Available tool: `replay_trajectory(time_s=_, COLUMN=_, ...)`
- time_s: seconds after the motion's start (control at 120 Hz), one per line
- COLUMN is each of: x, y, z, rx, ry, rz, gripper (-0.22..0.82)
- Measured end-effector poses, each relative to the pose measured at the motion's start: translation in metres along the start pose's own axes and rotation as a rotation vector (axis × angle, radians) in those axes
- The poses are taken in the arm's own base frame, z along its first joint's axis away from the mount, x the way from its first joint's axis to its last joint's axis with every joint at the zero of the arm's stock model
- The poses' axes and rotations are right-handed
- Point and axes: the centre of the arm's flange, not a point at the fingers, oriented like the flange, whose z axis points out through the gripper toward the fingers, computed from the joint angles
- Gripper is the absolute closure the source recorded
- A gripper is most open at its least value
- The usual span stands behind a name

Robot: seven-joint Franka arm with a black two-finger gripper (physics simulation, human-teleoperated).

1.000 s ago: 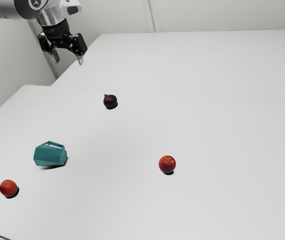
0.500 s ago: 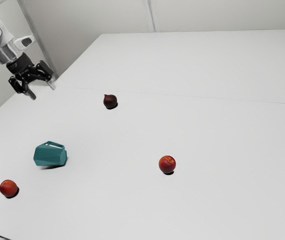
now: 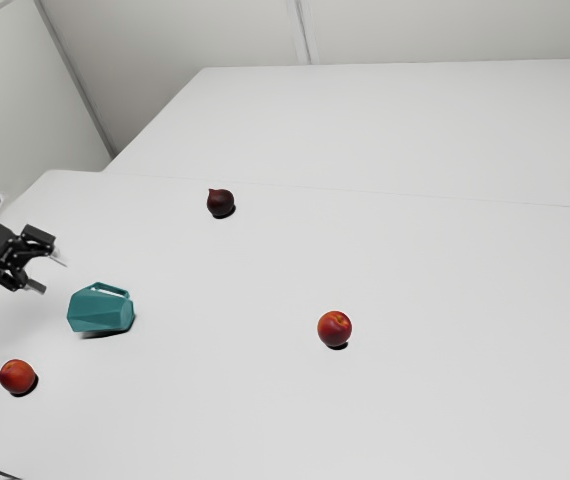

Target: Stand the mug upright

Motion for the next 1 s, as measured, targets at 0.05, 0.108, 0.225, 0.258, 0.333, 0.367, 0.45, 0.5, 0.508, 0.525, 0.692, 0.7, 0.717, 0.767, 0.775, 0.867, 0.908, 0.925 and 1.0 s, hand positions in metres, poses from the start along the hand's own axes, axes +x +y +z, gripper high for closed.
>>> replay_trajectory(time_s=0.05, x=-0.003, y=-0.019, z=0.007, rx=-0.044, ry=0.004, rz=0.003, gripper=0.00)
replay_trajectory(time_s=0.108, x=-0.005, y=-0.032, z=0.014, rx=-0.093, ry=0.010, rz=0.021, gripper=0.00)
replay_trajectory(time_s=0.225, x=-0.011, y=-0.039, z=0.029, rx=-0.178, ry=0.024, rz=0.083, gripper=0.00)
replay_trajectory(time_s=0.258, x=-0.015, y=-0.041, z=0.035, rx=-0.203, ry=0.026, rz=0.095, gripper=0.00)
replay_trajectory(time_s=0.333, x=-0.028, y=-0.053, z=0.040, rx=-0.249, ry=0.042, rz=0.105, gripper=0.00)
replay_trajectory(time_s=0.367, x=-0.031, y=-0.055, z=0.042, rx=-0.266, ry=0.049, rz=0.115, gripper=0.00)
replay_trajectory(time_s=0.45, x=-0.034, y=-0.053, z=0.045, rx=-0.297, ry=0.067, rz=0.149, gripper=0.00)
replay_trajectory(time_s=0.5, x=-0.035, y=-0.051, z=0.046, rx=-0.311, ry=0.076, rz=0.167, gripper=0.00)
replay_trajectory(time_s=0.508, x=-0.035, y=-0.051, z=0.046, rx=-0.314, ry=0.078, rz=0.170, gripper=0.00)
replay_trajectory(time_s=0.525, x=-0.035, y=-0.051, z=0.047, rx=-0.318, ry=0.081, rz=0.175, gripper=0.00)
replay_trajectory(time_s=0.692, x=-0.042, y=-0.039, z=0.062, rx=-0.377, ry=0.091, rz=0.197, gripper=0.00)
replay_trajectory(time_s=0.7, x=-0.042, y=-0.037, z=0.062, rx=-0.379, ry=0.091, rz=0.199, gripper=0.00)
replay_trajectory(time_s=0.717, x=-0.042, y=-0.035, z=0.063, rx=-0.382, ry=0.090, rz=0.203, gripper=0.00)
replay_trajectory(time_s=0.767, x=-0.042, y=-0.032, z=0.066, rx=-0.390, ry=0.089, rz=0.211, gripper=0.00)
replay_trajectory(time_s=0.775, x=-0.042, y=-0.031, z=0.067, rx=-0.392, ry=0.088, rz=0.212, gripper=0.00)
replay_trajectory(time_s=0.867, x=-0.046, y=-0.025, z=0.074, rx=-0.406, ry=0.083, rz=0.218, gripper=0.00)
replay_trajectory(time_s=0.908, x=-0.049, y=-0.021, z=0.076, rx=-0.411, ry=0.082, rz=0.222, gripper=0.00)
replay_trajectory(time_s=0.925, x=-0.049, y=-0.020, z=0.077, rx=-0.412, ry=0.082, rz=0.223, gripper=0.00)
replay_trajectory(time_s=1.0, x=-0.050, y=-0.015, z=0.078, rx=-0.414, ry=0.084, rz=0.232, gripper=0.04)
